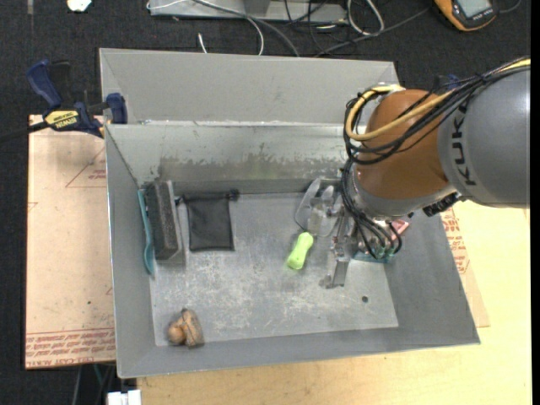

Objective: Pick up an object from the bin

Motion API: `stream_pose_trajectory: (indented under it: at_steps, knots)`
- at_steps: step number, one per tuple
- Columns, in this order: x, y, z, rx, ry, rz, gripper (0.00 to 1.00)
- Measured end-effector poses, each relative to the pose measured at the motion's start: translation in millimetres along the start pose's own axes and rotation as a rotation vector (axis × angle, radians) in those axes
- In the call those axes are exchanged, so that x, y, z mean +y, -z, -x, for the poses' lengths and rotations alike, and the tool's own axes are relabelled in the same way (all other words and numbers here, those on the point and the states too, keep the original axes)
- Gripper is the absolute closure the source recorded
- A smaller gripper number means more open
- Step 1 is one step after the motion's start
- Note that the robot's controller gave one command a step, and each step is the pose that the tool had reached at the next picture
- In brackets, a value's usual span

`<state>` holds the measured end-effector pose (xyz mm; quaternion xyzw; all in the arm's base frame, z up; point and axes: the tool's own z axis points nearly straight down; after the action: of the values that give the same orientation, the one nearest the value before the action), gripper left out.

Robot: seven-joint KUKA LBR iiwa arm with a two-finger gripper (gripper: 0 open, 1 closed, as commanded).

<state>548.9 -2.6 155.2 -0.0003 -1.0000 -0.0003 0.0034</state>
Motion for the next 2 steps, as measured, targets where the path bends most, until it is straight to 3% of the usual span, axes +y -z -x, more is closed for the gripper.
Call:
stream_pose_trajectory:
  at_steps: [1,2]
  knots:
    - [0,5,1.5,-0.008,0.000,0.000,0.00]
    - [-8,-22,31.0,-0.014,0.117,0.000,0.00]
